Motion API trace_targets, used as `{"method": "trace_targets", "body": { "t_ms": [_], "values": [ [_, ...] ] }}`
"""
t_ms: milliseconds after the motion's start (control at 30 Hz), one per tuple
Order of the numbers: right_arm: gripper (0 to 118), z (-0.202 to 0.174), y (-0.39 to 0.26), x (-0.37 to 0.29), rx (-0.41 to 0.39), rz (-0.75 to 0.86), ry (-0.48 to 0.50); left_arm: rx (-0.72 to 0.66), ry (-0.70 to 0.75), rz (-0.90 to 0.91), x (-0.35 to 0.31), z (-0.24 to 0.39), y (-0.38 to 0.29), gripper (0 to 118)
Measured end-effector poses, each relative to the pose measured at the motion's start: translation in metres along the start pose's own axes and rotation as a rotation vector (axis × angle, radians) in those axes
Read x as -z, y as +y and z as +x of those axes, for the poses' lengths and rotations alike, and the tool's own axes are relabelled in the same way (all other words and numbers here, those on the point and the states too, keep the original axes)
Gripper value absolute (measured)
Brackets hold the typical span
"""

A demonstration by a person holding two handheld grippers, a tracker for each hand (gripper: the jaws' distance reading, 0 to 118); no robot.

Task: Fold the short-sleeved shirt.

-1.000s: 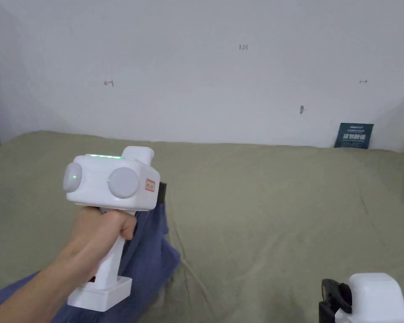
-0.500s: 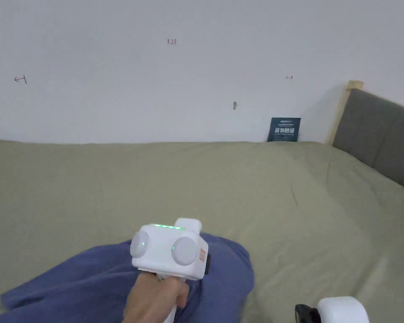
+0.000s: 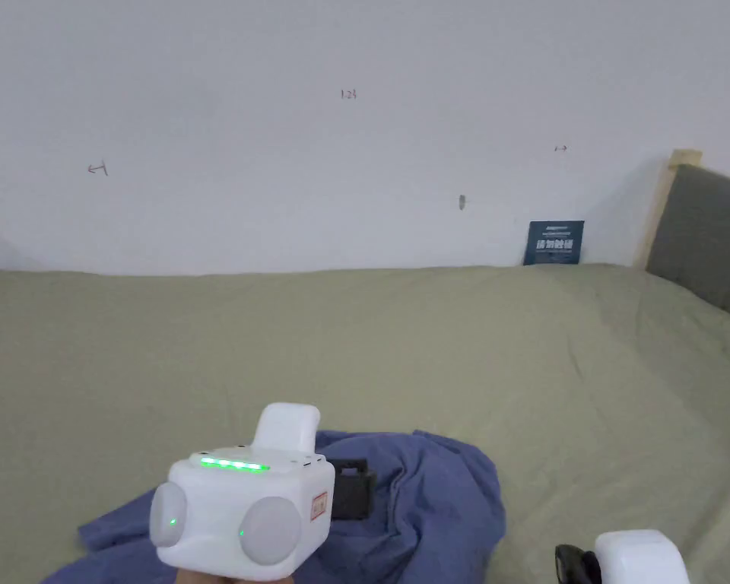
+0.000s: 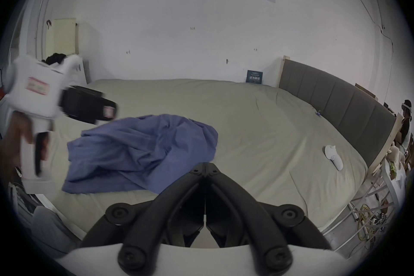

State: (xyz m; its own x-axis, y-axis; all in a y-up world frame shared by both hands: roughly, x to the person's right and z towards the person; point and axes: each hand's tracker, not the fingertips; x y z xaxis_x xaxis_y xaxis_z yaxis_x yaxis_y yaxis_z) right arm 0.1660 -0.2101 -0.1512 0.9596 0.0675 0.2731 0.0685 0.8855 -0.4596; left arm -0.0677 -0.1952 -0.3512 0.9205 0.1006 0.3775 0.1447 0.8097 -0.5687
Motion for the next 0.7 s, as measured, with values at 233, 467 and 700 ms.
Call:
{"method": "trace_targets", "body": {
  "t_ms": [233, 467, 700],
  "values": [
    [2, -0.018, 0.008, -0.048, 0.022, 0.103, 0.056, -0.064, 0.234, 0.289, -0.179, -0.084, -0.042, 2],
    [2, -0.033, 0.01, -0.075, 0.018, 0.164, 0.069, -0.151, 0.417, 0.343, -0.257, -0.129, -0.087, 2],
    [2, -0.042, 0.011, -0.071, 0.014, 0.153, 0.088, -0.217, 0.43, 0.262, -0.255, -0.151, -0.1, 2]
  ]
}}
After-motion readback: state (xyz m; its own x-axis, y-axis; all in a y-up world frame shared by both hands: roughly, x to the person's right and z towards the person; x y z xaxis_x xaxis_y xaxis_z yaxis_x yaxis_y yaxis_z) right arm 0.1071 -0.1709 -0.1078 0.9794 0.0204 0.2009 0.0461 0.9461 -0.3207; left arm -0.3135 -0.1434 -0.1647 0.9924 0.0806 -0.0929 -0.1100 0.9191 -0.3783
